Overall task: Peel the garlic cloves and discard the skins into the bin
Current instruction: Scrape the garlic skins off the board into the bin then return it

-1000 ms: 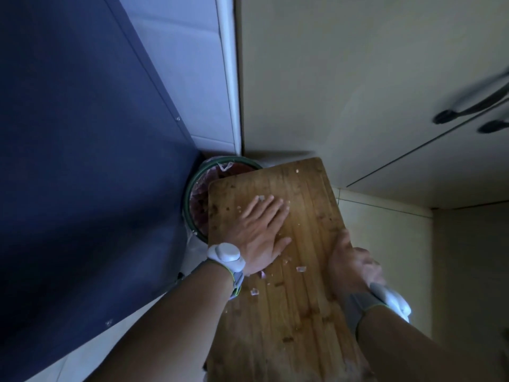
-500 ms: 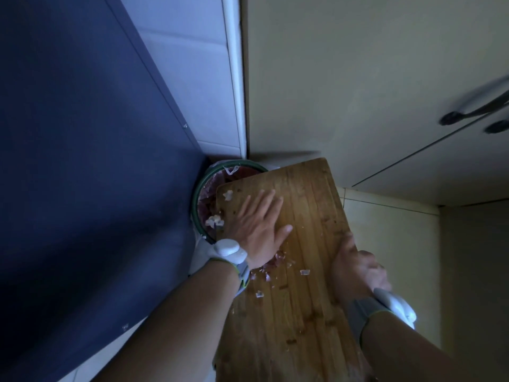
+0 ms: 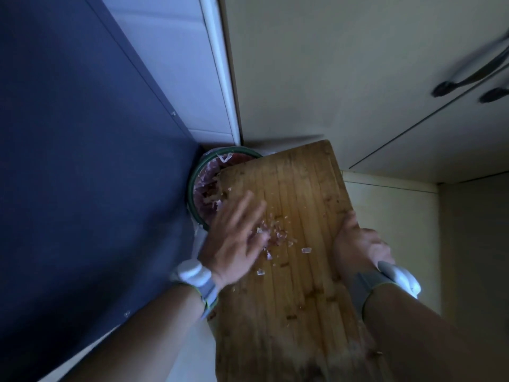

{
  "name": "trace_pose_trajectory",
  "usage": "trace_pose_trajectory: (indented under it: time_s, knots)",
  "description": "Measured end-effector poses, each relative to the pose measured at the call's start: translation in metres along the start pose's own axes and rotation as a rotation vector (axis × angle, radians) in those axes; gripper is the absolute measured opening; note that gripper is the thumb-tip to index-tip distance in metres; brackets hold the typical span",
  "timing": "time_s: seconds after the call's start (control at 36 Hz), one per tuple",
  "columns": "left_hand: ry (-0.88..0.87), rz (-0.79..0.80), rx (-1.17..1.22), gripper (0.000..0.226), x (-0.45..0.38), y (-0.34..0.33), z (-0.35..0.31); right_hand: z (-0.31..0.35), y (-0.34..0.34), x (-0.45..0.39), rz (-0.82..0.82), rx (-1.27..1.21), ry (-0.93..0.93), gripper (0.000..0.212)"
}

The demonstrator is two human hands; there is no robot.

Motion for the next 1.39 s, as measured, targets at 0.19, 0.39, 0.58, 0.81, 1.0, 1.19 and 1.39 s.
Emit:
trace_pose_trajectory:
  time_s: [0.19, 0.39, 0.58, 0.81, 1.0, 1.19, 1.39]
  knots:
    - [-0.485, 0.153, -0.137, 0.062, 0.01, -0.034, -0.076, 0.014, -0.007, -0.005, 0.004, 0.089, -0.007, 0.069]
    - [-0.538, 0.165, -0.22, 0.056, -0.022, -0.044, -0.056, 0.013, -0.01, -0.014, -0.06, -0.002, 0.081, 0.068]
    - [-0.327, 0.161, -0.283, 0.057, -0.053, -0.041, -0.003, 0.01, -0.008, -0.012, -0.054, -0.009, 0.075, 0.075]
    - [-0.14, 0.09, -0.307, 0.052, -0.077, -0.038, 0.06, -0.001, 0.004, -0.01, -0.072, -0.018, 0.045, 0.09]
    - [0.161, -0.04, -0.302, 0.05, -0.084, -0.038, 0.1, -0.021, 0.02, -0.004, -0.11, 0.008, -0.011, 0.095]
    - [0.116, -0.149, 0.002, 0.054, -0.049, -0.019, 0.026, -0.019, 0.025, 0.022, -0.15, -0.063, -0.041, 0.087]
    - [-0.232, 0.082, 0.043, 0.057, -0.038, -0.038, -0.044, -0.01, 0.021, 0.038, -0.115, -0.138, -0.052, 0.085]
Point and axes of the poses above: each hand's wrist, its own x-axis away from the middle knuckle, its own y-axis out of the back of the hand, z = x × y, the point moved 4 cm from there along -x, towards the middle knuckle
